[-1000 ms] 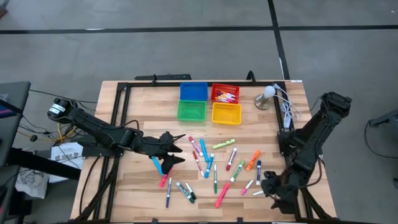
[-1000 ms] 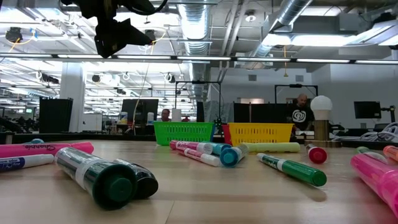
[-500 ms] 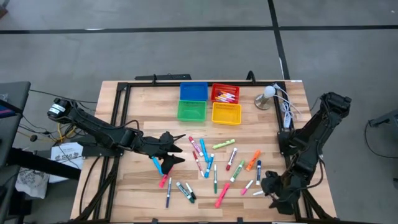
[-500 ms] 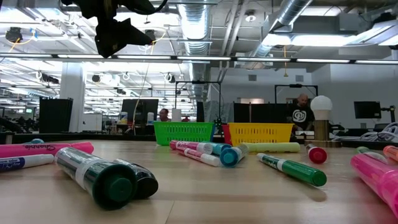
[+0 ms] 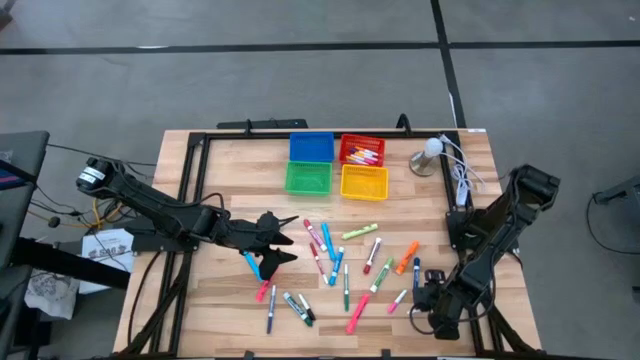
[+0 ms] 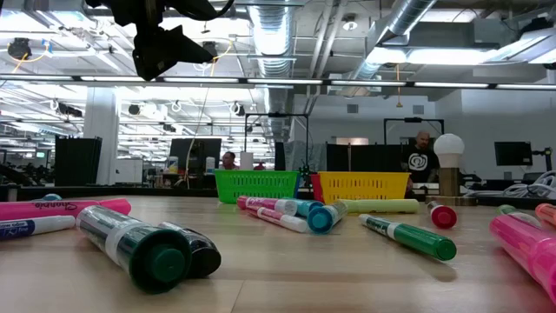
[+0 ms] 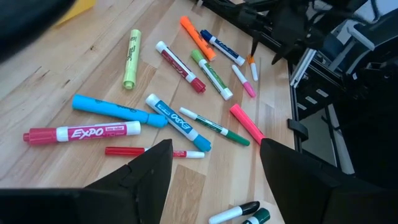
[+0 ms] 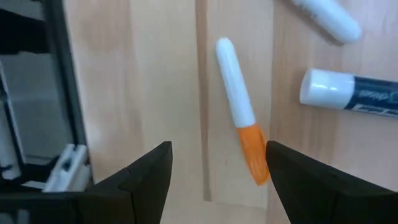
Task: Pick & Place Markers
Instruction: Put the orange pen into the red basket
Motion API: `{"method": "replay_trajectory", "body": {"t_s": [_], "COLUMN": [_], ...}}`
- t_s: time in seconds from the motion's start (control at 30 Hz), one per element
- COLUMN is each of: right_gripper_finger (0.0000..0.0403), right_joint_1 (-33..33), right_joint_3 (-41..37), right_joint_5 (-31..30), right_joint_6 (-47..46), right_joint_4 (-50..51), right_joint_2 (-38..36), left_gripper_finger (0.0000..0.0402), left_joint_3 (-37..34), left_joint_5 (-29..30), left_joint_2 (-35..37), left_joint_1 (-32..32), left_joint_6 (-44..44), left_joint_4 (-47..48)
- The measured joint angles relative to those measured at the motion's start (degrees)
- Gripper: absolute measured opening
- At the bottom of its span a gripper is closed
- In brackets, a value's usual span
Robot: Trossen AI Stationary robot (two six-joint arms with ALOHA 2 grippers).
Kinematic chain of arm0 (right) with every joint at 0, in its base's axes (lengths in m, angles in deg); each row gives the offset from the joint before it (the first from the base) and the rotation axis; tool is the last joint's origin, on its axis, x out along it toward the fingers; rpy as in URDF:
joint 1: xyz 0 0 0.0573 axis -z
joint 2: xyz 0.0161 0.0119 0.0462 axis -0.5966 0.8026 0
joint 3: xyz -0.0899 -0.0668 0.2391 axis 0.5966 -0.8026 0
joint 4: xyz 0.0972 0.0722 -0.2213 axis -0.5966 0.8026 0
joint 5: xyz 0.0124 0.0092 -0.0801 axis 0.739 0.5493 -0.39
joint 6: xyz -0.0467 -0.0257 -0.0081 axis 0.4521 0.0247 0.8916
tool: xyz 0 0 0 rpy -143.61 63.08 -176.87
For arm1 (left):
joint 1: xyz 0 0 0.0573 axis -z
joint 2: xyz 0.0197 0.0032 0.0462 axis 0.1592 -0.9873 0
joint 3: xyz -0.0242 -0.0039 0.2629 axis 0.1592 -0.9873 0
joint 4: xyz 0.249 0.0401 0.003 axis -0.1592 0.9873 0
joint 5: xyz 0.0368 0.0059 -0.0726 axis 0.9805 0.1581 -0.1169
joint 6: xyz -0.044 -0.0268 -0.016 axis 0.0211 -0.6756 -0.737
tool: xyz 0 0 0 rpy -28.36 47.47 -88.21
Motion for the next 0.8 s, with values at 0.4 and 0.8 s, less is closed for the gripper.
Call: {"method": "replay_trajectory", "body": {"t_s": [0.4,0.8], "right_gripper_finger": [0.0249,0.0175], "right_joint_1": [-0.1,-0.3], "right_joint_3": [0.3,0.1], "right_joint_5": [-0.9,-5.3], "right_joint_6": [0.0,-0.1], "right_joint_4": [0.0,0.6], "right_joint_2": [5.0,5.4], "left_gripper_finger": [0.0242,0.0242], "left_joint_3": [0.0,0.0], "left_joint_5": [0.0,0.0], "left_joint_2": [0.0,0.0], "left_joint_1": [0.0,0.0], "left_joint_6": [0.4,0.4], "left_joint_4": [0.0,0.0]}}
